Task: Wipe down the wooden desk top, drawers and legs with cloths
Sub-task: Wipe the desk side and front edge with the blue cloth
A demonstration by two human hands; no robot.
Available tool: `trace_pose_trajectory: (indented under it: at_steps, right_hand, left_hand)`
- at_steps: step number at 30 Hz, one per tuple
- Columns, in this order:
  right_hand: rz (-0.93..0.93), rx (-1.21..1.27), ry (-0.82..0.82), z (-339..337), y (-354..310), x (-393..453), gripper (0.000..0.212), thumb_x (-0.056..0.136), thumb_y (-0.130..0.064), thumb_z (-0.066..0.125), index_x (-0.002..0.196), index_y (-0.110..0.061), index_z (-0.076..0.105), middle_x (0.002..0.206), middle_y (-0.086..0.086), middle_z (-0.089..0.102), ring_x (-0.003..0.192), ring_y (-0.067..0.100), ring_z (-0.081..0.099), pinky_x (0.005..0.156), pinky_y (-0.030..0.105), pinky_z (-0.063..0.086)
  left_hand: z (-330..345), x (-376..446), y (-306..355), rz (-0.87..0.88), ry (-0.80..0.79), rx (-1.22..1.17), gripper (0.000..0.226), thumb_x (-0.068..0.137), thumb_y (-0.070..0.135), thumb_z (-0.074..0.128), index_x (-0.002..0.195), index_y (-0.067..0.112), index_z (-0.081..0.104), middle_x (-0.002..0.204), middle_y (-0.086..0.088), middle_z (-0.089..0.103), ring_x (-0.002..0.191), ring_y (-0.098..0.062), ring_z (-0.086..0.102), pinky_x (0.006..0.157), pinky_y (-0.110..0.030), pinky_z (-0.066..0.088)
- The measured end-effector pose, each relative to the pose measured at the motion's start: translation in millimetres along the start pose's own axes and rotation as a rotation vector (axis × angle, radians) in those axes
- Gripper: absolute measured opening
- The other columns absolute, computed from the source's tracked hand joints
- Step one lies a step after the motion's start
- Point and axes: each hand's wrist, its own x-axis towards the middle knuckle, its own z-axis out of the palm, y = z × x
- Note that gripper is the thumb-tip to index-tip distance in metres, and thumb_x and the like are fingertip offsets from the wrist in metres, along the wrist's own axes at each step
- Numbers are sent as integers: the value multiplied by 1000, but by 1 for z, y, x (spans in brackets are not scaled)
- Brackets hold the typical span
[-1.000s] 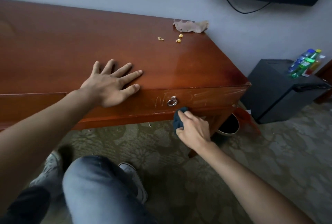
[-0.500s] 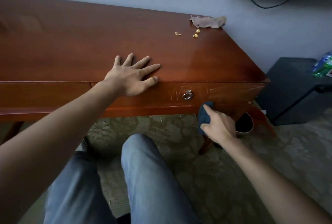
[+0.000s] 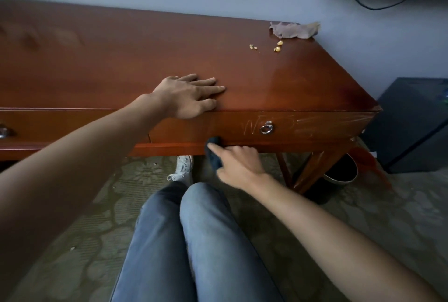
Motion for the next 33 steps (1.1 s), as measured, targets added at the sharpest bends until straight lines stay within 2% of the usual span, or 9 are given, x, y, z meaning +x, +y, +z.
trace_pose_trajectory:
  at_steps: [3, 6, 9, 14, 18, 23, 27, 29, 33]
  right_hand:
    - [118, -14, -22, 1, 60, -23, 75, 85, -38, 60, 154, -43, 33, 120, -6, 72, 101, 26, 70, 81, 36, 56]
    - [292, -45, -10, -2, 112, -51, 72, 89, -38, 61, 154, -49, 33, 127, -10, 69, 101, 22, 70, 81, 31, 54]
    - [367, 11, -7, -4, 117, -53, 71, 89, -38, 64, 155, -43, 37, 133, -7, 68, 109, 24, 68, 86, 31, 52]
    - [148, 135, 4, 5, 33, -13, 77, 83, -42, 65, 154, -44, 37, 130, -8, 69, 113, 26, 67, 87, 32, 50]
    - [-27, 183, 21, 12, -51, 26, 74, 83, -34, 61, 154, -37, 38, 128, -3, 69, 111, 31, 66, 88, 40, 51]
    - [-42, 216, 63, 21, -33, 25, 64, 93, -31, 56, 154, -40, 37, 130, 1, 60, 104, 36, 66, 87, 44, 53]
    - [162, 351, 243, 33, 23, -5, 51, 94, -30, 66, 144, -26, 57, 127, 5, 66, 107, 34, 67, 88, 41, 55]
    - [307, 378, 389, 34, 44, -18, 46, 94, -31, 70, 137, -15, 64, 123, 8, 70, 103, 32, 69, 83, 37, 56]
    - [282, 315, 689, 17, 44, -10, 42, 92, -41, 67, 126, -16, 67, 103, 5, 76, 84, 30, 73, 67, 36, 58]
  left_hand:
    - [11, -5, -8, 42, 52, 14, 62, 95, 78, 5, 155, 63, 1, 169, 26, 0, 160, -17, 1, 126, -55, 5]
    - [17, -3, -8, 37, 62, -11, 60, 96, 77, 6, 155, 64, 0, 169, 25, -3, 160, -19, -4, 125, -60, -1]
    - [16, 0, -9, 36, 45, -31, 60, 97, 76, 8, 155, 63, 0, 169, 25, -4, 159, -19, -6, 125, -61, -3]
    - [17, 1, -7, 21, 57, -14, 57, 101, 73, 13, 156, 63, 1, 169, 25, -3, 159, -18, -5, 125, -61, -2]
    - [18, 0, -8, 20, 60, -22, 58, 100, 73, 13, 156, 62, 2, 169, 26, -3, 160, -18, -5, 125, -60, -2]
    - [17, -2, -8, 19, 68, -24, 58, 99, 74, 12, 156, 63, 2, 169, 27, -2, 159, -17, -5, 126, -59, -2]
    - [18, -1, -8, 17, 69, -21, 59, 98, 76, 10, 155, 64, 2, 169, 26, -2, 160, -17, -4, 126, -59, -2]
    - [18, -1, -8, 20, 69, -17, 60, 97, 77, 10, 155, 64, 1, 169, 26, -2, 160, -17, -5, 126, -60, -2]
    - [16, -1, -7, 17, 74, -30, 58, 100, 74, 13, 156, 63, 3, 170, 25, -1, 160, -17, -4, 126, -59, -3]
